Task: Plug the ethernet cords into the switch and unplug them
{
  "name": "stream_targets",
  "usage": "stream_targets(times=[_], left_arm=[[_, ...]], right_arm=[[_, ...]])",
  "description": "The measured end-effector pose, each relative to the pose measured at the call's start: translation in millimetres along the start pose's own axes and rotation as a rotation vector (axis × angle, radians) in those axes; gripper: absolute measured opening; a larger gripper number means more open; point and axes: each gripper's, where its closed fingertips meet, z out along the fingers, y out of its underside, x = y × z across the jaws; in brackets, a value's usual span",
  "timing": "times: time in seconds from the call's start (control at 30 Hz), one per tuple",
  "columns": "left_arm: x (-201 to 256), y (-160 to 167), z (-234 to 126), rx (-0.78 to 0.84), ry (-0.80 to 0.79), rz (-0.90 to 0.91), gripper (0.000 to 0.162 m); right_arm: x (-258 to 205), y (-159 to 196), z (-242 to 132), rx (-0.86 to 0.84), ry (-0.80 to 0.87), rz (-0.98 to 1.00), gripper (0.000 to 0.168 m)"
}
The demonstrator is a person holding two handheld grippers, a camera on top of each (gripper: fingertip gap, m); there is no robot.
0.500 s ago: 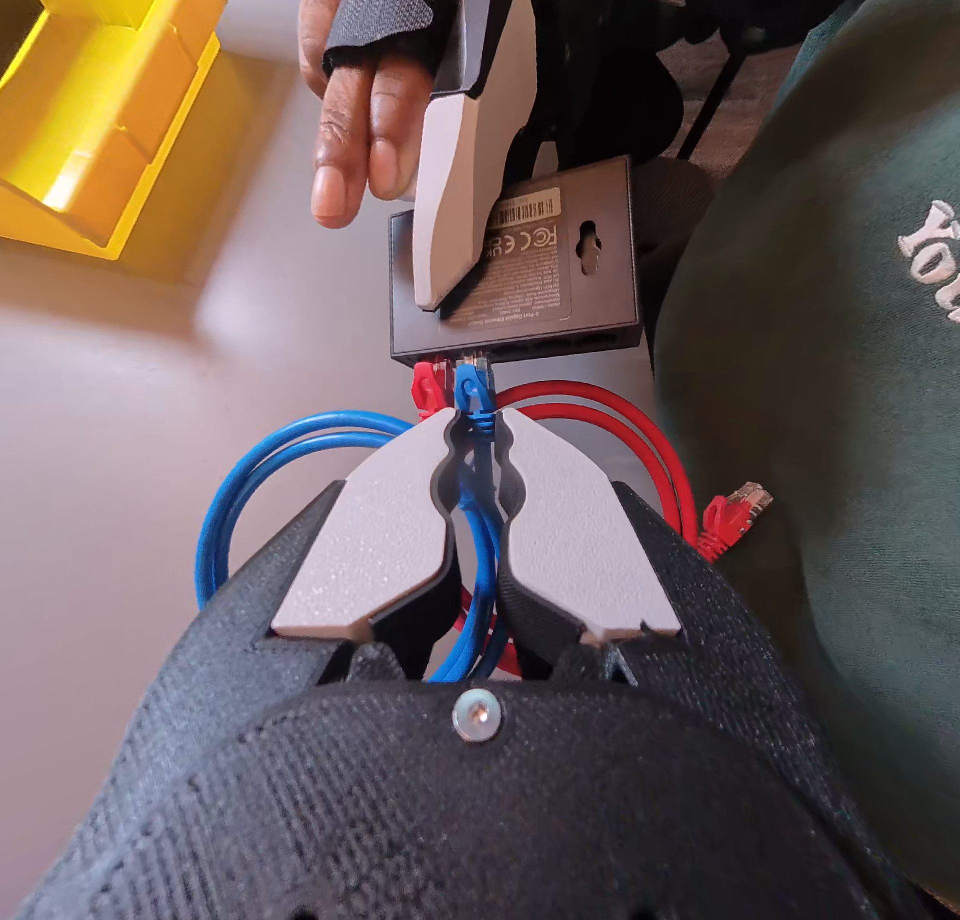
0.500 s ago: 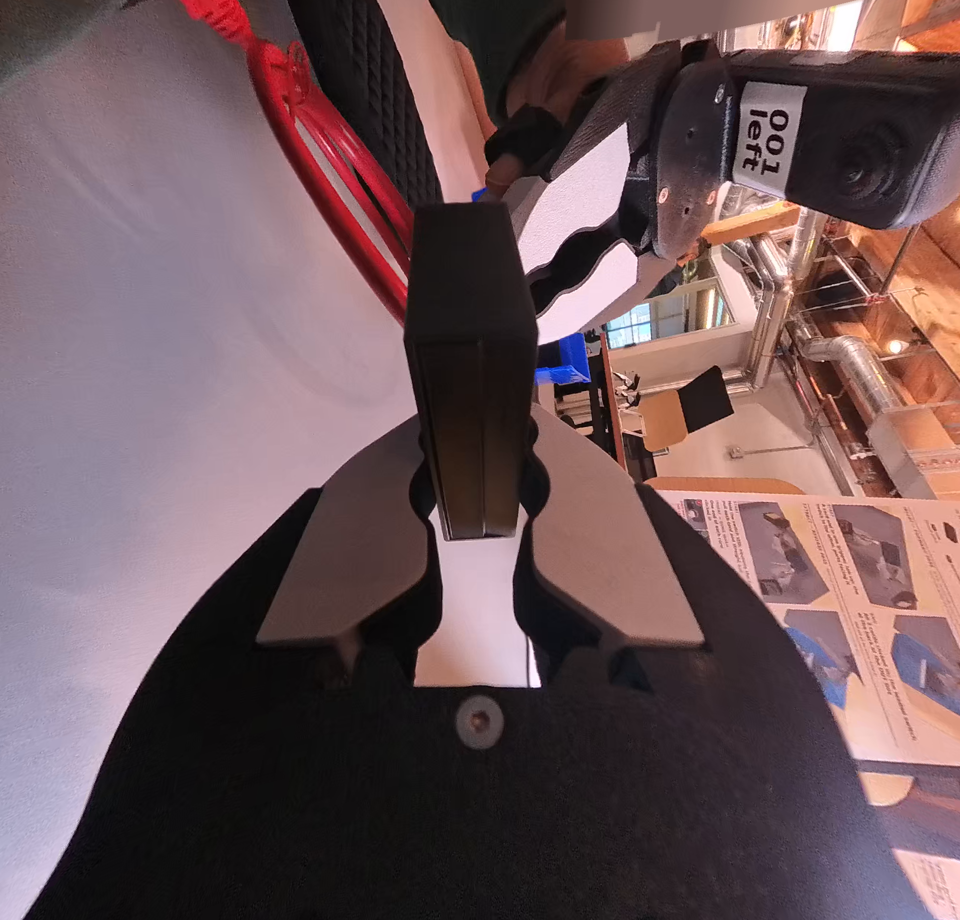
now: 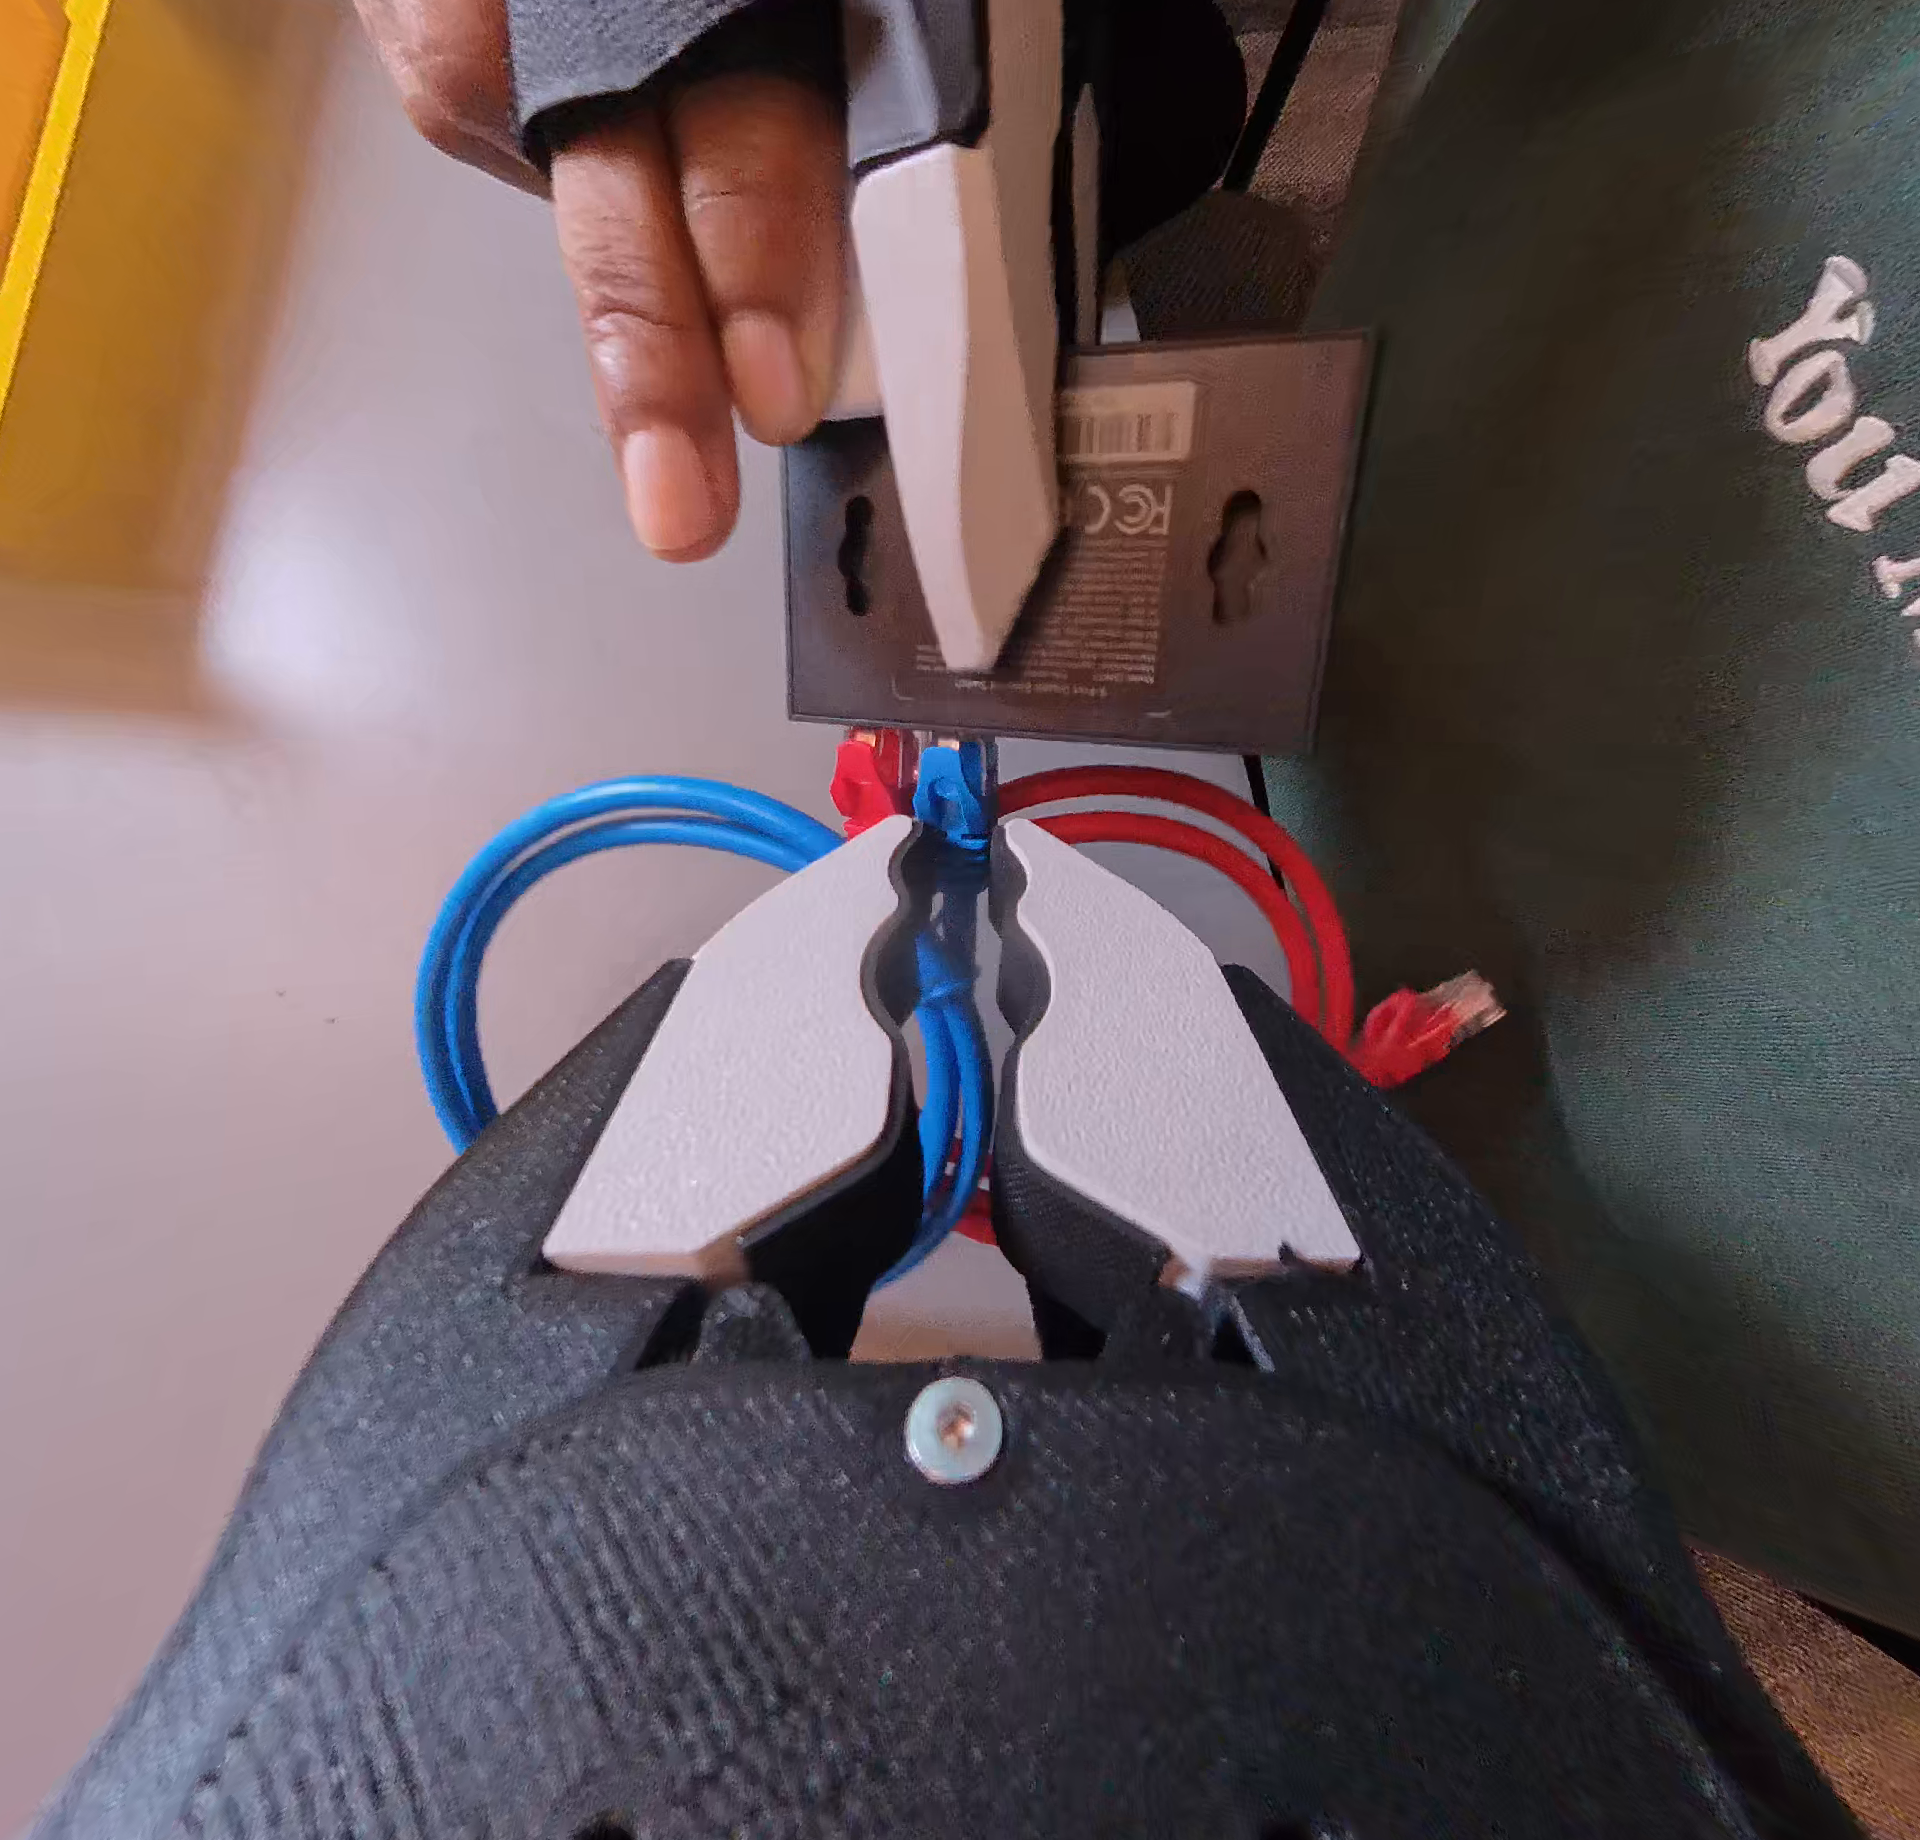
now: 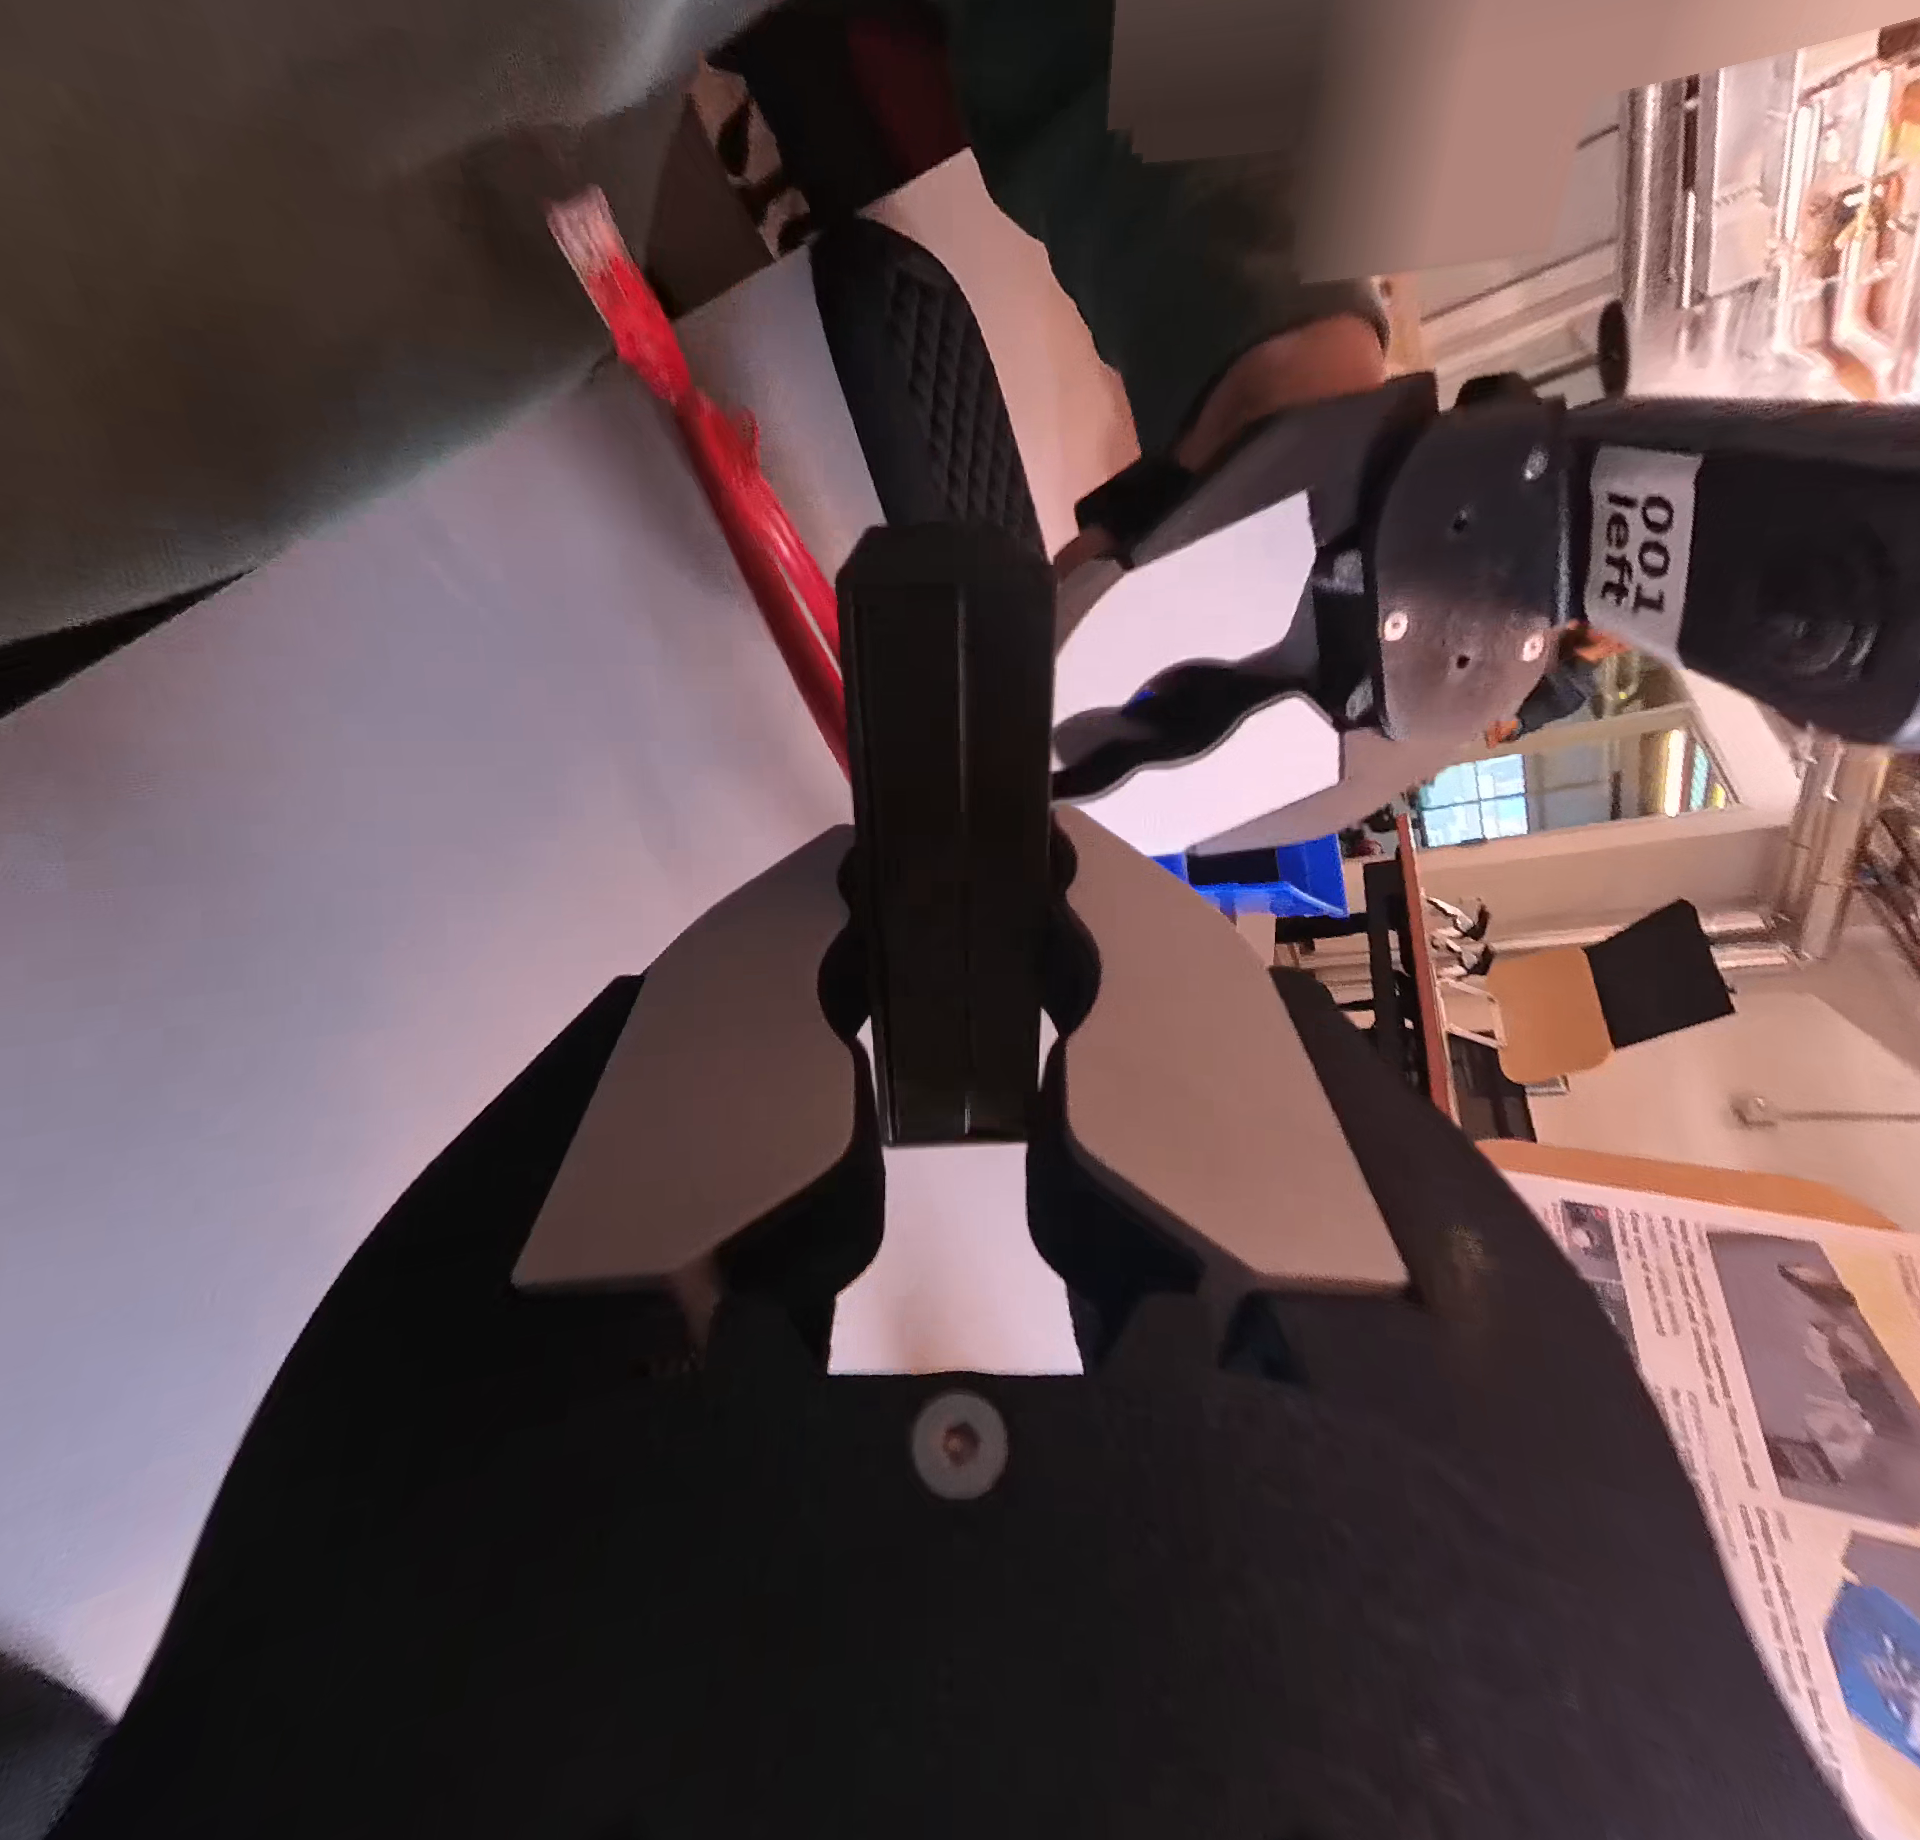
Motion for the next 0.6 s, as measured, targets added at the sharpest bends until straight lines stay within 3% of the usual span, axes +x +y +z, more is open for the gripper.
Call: stream_targets(times=[0.27,0.6], left_arm=[[-3,-1,-4,0.069,0.012,-0.058,0.011],[-13,-7,-9,0.176,0.019,-0.222,0.011]], right_arm=[[5,11,-2,-0.040,-0.015,0.032,0.030],[8,65,-2,-0.360,0.073,0.057,0.030]])
